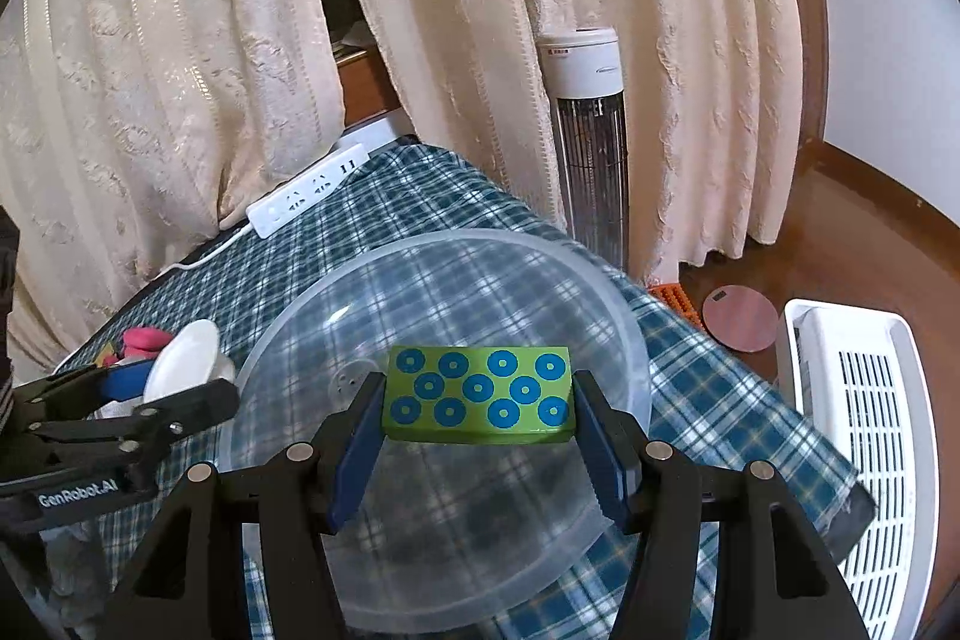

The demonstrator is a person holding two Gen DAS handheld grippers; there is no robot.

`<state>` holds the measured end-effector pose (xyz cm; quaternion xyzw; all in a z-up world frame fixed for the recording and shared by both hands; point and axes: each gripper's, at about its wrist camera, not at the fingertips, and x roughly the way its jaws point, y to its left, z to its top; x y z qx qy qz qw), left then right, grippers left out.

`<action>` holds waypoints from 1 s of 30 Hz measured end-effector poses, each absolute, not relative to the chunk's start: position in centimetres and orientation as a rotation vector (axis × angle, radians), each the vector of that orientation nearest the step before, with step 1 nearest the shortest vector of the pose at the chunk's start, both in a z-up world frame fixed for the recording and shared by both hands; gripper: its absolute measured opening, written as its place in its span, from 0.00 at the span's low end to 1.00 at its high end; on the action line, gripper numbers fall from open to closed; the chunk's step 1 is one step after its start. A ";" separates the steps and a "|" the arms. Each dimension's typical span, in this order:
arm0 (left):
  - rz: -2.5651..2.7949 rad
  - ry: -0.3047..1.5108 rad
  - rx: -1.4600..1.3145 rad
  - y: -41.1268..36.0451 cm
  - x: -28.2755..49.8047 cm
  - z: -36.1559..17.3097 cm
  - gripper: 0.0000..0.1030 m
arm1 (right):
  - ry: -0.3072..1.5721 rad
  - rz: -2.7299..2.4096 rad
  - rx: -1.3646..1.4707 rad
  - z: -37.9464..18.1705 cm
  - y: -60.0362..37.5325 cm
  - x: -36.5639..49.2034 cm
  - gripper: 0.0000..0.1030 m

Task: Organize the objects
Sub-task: 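Carry the white lid and green block over the clear bowl with both grippers, then open both grippers to drop the lid and block into the bowl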

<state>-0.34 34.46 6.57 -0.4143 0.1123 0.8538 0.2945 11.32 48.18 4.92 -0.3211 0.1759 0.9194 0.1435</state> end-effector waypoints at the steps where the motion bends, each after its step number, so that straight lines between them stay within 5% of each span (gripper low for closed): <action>1: 2.266 0.297 -1.102 34.7 -0.4 6.5 0.65 | 0.506 2.650 -0.927 4.9 48.3 11.2 0.61; 30: 2.319 0.199 -1.191 31.0 -3.1 5.2 0.68 | 0.497 2.620 -0.974 6.0 48.2 5.0 0.66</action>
